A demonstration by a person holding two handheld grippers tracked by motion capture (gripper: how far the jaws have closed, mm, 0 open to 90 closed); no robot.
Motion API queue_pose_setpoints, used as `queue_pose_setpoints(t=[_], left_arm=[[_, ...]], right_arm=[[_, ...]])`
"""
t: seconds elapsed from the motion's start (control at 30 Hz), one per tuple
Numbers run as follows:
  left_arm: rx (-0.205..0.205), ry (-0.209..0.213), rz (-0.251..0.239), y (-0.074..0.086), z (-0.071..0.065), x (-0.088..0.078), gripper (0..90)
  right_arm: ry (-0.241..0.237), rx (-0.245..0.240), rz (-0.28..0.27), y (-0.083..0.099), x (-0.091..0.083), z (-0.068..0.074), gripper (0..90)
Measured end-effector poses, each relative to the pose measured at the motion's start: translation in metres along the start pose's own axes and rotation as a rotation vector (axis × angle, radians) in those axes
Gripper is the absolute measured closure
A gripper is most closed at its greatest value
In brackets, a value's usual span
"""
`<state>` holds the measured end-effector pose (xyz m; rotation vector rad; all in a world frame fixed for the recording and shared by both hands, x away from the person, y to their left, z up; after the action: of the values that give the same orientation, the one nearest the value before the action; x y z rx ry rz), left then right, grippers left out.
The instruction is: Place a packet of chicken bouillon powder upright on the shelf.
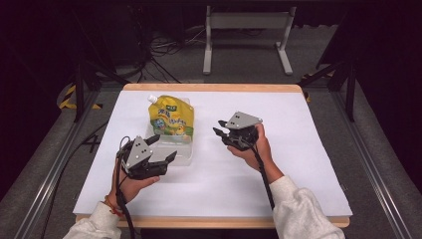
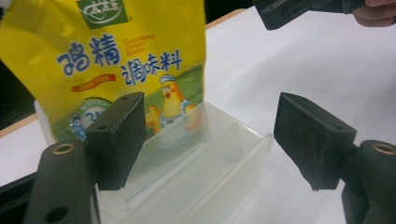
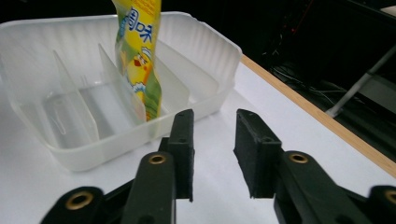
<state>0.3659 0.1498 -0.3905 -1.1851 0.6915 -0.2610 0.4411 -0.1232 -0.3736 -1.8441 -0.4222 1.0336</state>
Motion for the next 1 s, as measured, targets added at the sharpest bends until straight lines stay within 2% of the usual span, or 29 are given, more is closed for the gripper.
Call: queue_pose_setpoints(t=[0.03,0.13,0.27,0.5,0.63,0.9,1.0], left_arm=[[0.012,-0.001,0.003,0.0,-0.002,-0.001,24.9],[0.013,0.003,0.002,0.0,-0.007,-0.002,23.6],[0.026,0.015,0.003,0.001,-0.014,-0.004,22.1],[0.055,0.053,0.035,0.007,-0.03,-0.003,20.4],[0.07,0.085,0.058,0.012,-0.039,0.0,19.6],[0.108,0.121,0.104,0.021,-0.054,0.003,18.7],[0.122,0.123,0.114,0.023,-0.057,0.004,18.4]], right_arm=[[0.005,0.003,0.006,0.001,-0.002,-0.001,62.3],[0.021,0.007,0.012,0.006,-0.01,-0.004,59.0],[0.038,-0.001,0.029,0.012,-0.019,-0.006,57.4],[0.065,-0.031,0.064,0.027,-0.037,-0.007,55.0],[0.078,-0.032,0.082,0.036,-0.048,-0.011,53.6],[0.104,-0.017,0.089,0.052,-0.067,-0.017,51.8],[0.12,-0.021,0.094,0.057,-0.074,-0.018,51.3]])
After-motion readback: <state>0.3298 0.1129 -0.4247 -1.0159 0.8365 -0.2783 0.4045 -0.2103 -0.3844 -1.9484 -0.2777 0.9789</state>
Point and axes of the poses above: each handheld gripper's, and its own axes: x roughly forward along the jaws, y roughly out of its underside, z roughly to its left, the point moved 3 cm from there along x, roughly forward along the jaws, and after that the axes turned 6 degrees about -y, right-handed, at the moved point
